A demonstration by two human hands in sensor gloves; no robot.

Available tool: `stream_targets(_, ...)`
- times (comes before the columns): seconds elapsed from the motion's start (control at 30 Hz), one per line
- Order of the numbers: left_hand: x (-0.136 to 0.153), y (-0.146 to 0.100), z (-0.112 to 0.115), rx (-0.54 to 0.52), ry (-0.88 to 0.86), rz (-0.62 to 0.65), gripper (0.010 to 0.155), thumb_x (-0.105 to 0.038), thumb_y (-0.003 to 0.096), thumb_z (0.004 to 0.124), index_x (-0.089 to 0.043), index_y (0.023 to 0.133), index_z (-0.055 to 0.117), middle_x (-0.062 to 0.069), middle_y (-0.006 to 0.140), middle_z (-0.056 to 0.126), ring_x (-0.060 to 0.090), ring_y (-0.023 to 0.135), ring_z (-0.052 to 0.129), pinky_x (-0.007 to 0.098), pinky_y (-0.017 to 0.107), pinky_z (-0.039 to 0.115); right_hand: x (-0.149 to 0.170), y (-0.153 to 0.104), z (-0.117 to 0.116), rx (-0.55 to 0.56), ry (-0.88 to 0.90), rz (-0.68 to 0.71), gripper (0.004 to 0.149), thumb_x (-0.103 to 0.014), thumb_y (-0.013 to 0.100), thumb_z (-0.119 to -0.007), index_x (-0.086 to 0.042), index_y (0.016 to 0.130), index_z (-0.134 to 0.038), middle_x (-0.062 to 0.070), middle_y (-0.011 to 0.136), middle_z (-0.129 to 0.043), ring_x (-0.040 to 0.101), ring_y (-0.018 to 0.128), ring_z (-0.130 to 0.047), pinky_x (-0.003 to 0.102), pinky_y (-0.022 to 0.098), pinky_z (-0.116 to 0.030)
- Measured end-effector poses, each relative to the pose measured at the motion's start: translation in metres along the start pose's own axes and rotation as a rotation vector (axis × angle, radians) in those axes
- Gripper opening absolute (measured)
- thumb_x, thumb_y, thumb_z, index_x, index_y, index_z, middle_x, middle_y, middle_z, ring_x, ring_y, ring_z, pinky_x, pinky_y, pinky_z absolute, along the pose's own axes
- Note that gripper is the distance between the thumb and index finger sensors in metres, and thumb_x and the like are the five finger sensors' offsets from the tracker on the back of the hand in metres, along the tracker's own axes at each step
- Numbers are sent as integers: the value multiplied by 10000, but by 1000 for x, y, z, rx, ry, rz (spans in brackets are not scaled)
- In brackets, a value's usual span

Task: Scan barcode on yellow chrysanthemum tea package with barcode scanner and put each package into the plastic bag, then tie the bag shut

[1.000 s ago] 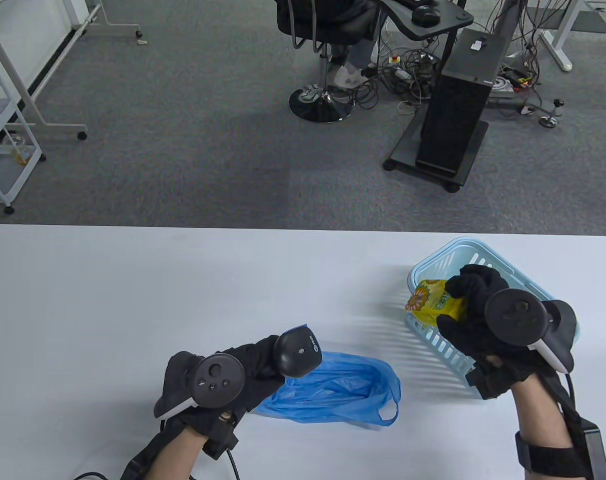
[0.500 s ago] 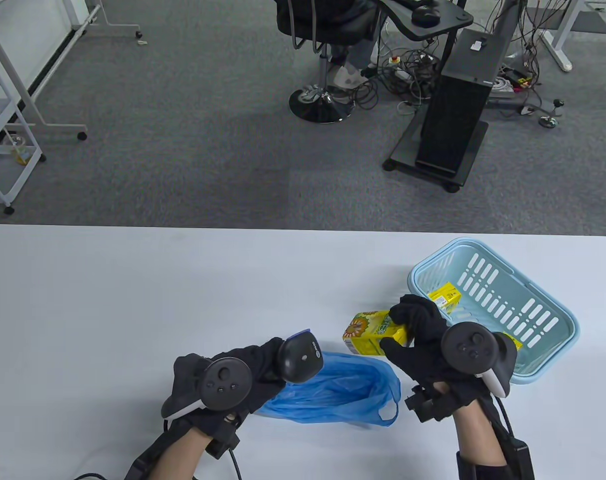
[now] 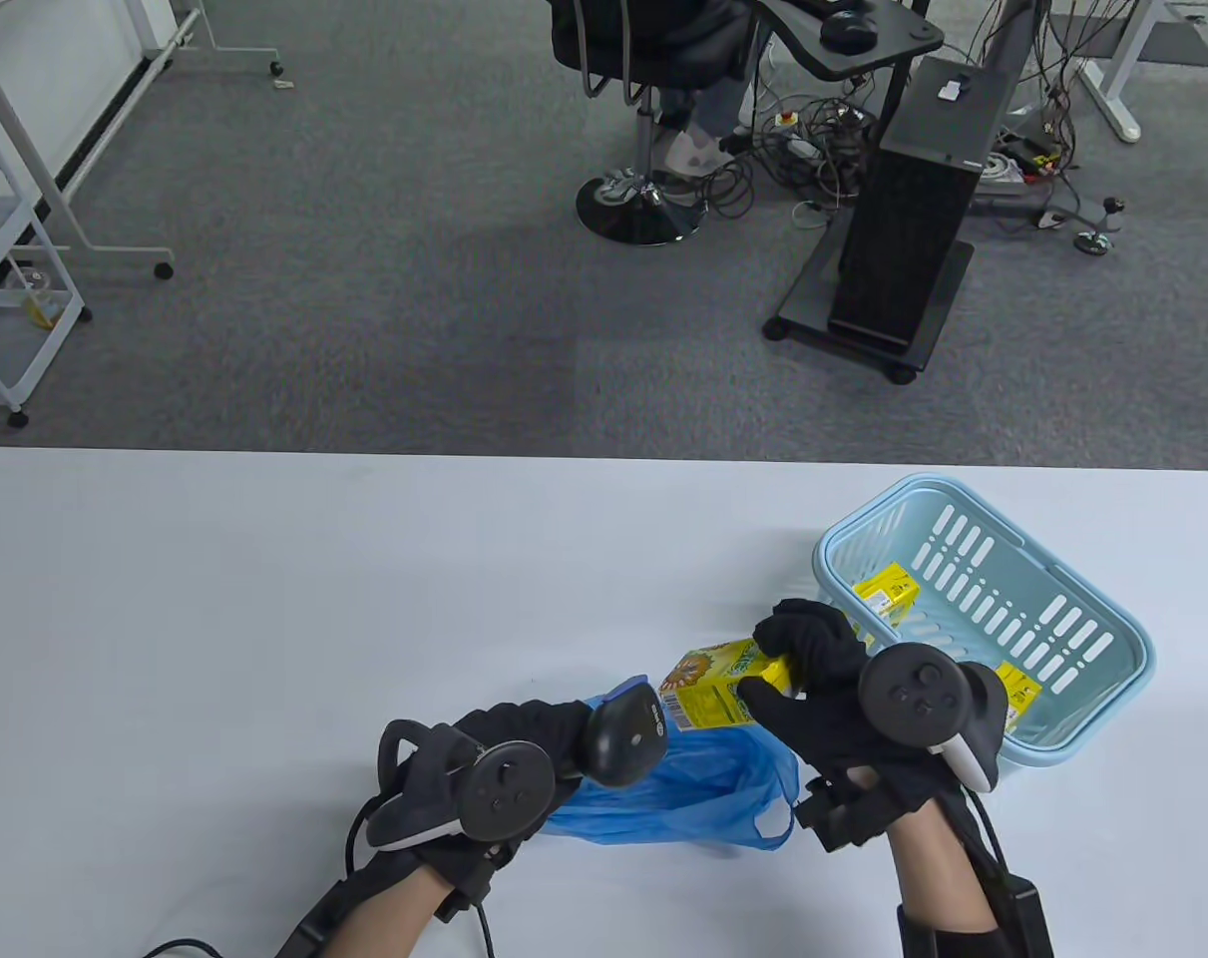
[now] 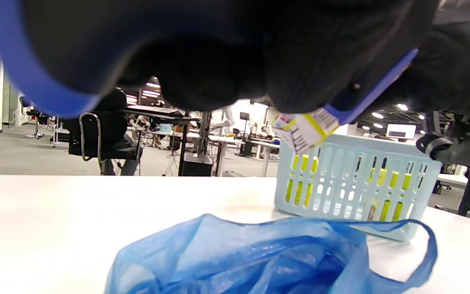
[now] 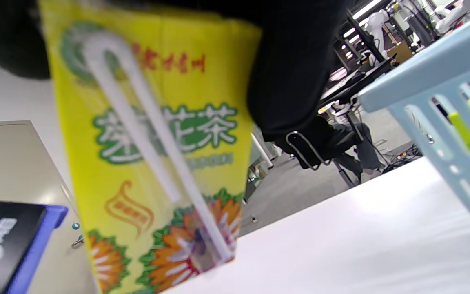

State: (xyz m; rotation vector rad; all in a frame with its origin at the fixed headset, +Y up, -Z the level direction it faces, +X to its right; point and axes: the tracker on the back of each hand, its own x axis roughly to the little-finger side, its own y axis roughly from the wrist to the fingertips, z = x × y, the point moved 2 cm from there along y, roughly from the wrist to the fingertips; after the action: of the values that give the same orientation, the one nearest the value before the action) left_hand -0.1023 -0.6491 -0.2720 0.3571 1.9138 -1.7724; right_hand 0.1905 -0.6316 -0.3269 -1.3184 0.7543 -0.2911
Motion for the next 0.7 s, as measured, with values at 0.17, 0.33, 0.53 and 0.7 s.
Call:
stream_targets(0.17, -5, 0, 3, -13, -9, 4, 552, -430, 470, 913, -299, 965, 709, -50, 786, 934, 143, 575, 1021, 436, 505, 844, 1, 0, -1, -7, 38, -8, 663, -624, 333, -756, -250, 879, -711, 137, 986, -632, 343, 722, -865, 351, 468, -928)
stream_targets(0.33, -11, 0, 5, -36, 55, 23, 525, -430, 469, 911, -343, 947, 711, -55, 776, 936, 140, 564, 1025, 433, 494, 851, 2, 0, -1, -15, 25, -20, 662, -621, 344, -738, -242, 885, -698, 143, 991, -617, 345, 726, -856, 350, 474, -923)
stream_targets(0.53, -5, 1, 8, -8, 18, -12, 530, -426, 473, 909, -346, 953, 699, -42, 785, 929, 152, 569, 1020, 442, 499, 843, -1, 0, -1, -20, 20, -11, 664, -623, 340, -742, -248, 886, -697, 135, 996, -611, 341, 735, -850, 371, 476, -915)
stream_targets(0.7, -5, 1, 8, 4, -2, -13, 537, -435, 473, 904, -348, 961, 697, -36, 792, 930, 158, 578, 1021, 444, 503, 841, -1, 0, -5, -25, 0, -8, 661, -619, 341, -745, -247, 886, -698, 139, 999, -608, 346, 741, -847, 378, 483, -911)
